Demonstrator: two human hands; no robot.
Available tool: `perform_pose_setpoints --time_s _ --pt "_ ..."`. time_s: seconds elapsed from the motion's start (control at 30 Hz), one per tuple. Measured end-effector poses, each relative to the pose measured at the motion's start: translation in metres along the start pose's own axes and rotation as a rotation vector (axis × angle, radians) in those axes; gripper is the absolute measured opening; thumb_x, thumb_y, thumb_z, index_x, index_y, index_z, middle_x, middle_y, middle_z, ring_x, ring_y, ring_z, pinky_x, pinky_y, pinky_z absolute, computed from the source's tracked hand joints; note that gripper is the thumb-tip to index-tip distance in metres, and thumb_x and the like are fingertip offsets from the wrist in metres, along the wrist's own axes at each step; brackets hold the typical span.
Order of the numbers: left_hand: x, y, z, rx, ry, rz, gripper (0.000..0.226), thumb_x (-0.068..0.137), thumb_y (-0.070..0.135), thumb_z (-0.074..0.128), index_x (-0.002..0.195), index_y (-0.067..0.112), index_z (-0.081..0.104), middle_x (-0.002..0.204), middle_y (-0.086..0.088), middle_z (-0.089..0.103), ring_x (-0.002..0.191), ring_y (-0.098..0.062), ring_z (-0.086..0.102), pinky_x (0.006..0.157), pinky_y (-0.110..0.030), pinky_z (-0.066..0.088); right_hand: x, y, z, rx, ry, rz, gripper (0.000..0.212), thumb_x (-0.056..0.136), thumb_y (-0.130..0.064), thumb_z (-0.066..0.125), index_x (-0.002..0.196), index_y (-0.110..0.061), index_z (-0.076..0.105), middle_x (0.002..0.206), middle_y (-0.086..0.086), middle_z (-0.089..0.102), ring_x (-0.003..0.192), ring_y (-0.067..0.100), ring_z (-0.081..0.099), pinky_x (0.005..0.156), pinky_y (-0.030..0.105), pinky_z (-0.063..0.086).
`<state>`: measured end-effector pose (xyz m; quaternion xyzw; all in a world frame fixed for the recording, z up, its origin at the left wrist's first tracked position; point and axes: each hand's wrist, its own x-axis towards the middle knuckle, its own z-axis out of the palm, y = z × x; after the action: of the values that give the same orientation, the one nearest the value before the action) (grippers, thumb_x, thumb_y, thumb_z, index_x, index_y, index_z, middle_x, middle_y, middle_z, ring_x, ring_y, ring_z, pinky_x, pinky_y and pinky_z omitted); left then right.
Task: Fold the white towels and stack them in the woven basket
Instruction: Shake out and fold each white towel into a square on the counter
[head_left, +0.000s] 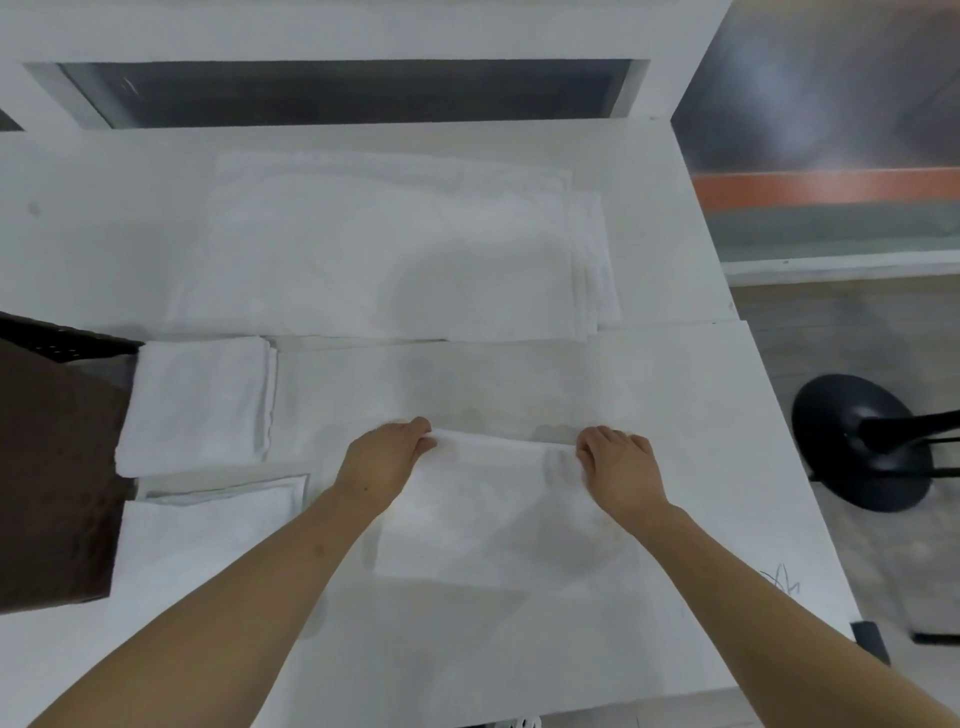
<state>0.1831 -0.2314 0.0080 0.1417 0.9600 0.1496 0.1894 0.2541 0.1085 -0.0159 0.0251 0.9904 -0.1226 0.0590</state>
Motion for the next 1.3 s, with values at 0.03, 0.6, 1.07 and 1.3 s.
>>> perform_pose_setpoints --time_s 0.03,0.6,1.07,1.3 --pt "0.003 0.001 -0.001 0.018 -0.004 -0.011 0.032 0.108 0.047 0.033 0.116 0.024 0.055 0.099 -0.002 0.068 0.093 -0.026 0.064 0.074 -0.035 0.05 0.001 0.001 -0.002 -0.01 0.003 -0.004 0.01 0.098 -0.019 0.058 0.089 -0.021 0.058 0.083 -0.007 0.062 0.08 0.024 0.065 0.084 0.039 0.041" --pt "-0.031 0.015 0.036 0.176 0.343 0.096 0.033 0.08 0.031 0.081 0.111 0.024 0.072 0.127 -0.013 0.059 0.113 -0.035 0.056 0.087 -0.045 0.051 -0.007 -0.038 0.001 -0.022 -0.195 -0.198 0.044 0.099 -0.033 0.06 0.142 -0.036 0.053 0.136 0.002 0.055 0.116 0.03 0.056 0.086 0.043 0.057" --pt "-0.05 0.074 0.044 -0.903 0.252 -0.608 0.071 0.095 0.019 0.07 0.153 0.019 0.029 0.13 -0.013 0.05 0.107 -0.028 0.058 0.098 -0.038 0.048 -0.049 -0.039 -0.009 0.149 -0.38 0.031 0.048 0.102 -0.046 0.053 0.148 -0.034 0.048 0.122 0.001 0.049 0.099 0.029 0.064 0.086 0.038 0.054" --pt "-0.054 0.088 0.029 -1.313 0.163 -0.617 0.026 0.095 0.026 0.071 0.114 0.009 0.065 0.11 -0.009 0.074 0.102 -0.03 0.072 0.09 -0.048 0.059 -0.03 -0.034 -0.007 0.399 -0.247 0.096 0.045 0.1 -0.043 0.059 0.142 -0.028 0.05 0.132 0.0 0.05 0.119 0.022 0.056 0.1 0.038 0.051"
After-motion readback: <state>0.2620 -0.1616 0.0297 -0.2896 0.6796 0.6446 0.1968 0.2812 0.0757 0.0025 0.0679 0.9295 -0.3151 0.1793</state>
